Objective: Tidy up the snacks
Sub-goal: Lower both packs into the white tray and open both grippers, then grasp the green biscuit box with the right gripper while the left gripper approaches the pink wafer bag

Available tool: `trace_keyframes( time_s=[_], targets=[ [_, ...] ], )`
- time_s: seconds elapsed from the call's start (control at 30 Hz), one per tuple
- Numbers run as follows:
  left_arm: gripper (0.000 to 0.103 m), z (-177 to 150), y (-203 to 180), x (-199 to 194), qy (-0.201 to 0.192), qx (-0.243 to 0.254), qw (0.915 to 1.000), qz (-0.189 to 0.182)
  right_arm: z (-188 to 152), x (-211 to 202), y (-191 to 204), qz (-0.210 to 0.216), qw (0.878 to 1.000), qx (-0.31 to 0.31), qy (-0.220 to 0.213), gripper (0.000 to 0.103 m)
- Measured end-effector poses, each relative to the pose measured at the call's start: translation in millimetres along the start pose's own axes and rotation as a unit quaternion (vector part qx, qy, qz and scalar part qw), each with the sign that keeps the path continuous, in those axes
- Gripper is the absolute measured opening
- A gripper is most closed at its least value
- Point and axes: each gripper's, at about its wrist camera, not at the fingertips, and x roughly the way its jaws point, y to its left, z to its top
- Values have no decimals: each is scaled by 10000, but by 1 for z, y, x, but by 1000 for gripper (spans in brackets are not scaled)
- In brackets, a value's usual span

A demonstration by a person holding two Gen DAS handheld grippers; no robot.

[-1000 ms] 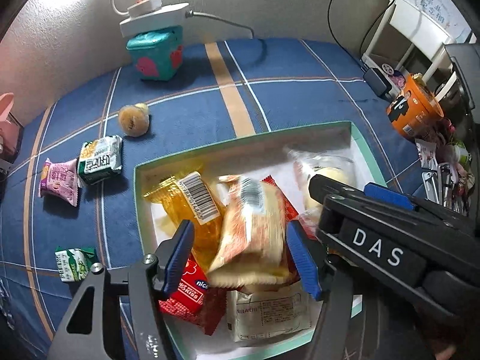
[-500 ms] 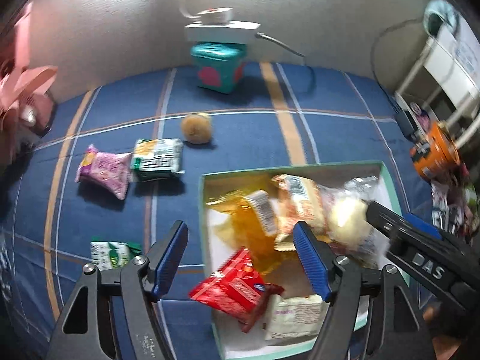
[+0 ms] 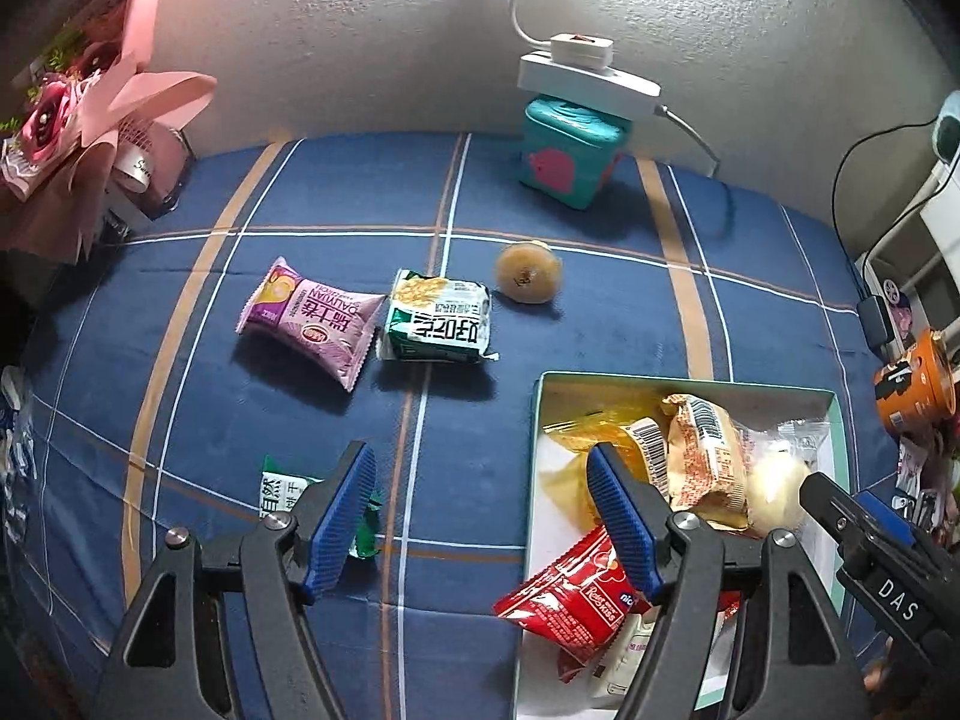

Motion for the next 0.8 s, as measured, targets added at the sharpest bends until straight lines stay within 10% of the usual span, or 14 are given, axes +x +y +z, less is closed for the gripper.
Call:
trace_keyframes(
  time_s=[0.23, 0.3, 0.8],
  targets=[
    [101, -1, 2, 1, -47, -53, 9999, 127, -1, 2, 3, 14, 10000, -65, -5, 90],
    [103, -1, 4, 3, -59, -88, 9995, 290, -1, 3, 3, 29, 9999, -93, -27, 103],
    [103, -1, 14, 1, -17, 43, 9997, 237, 0, -5, 13, 34, 9995, -262, -169, 103]
  ],
)
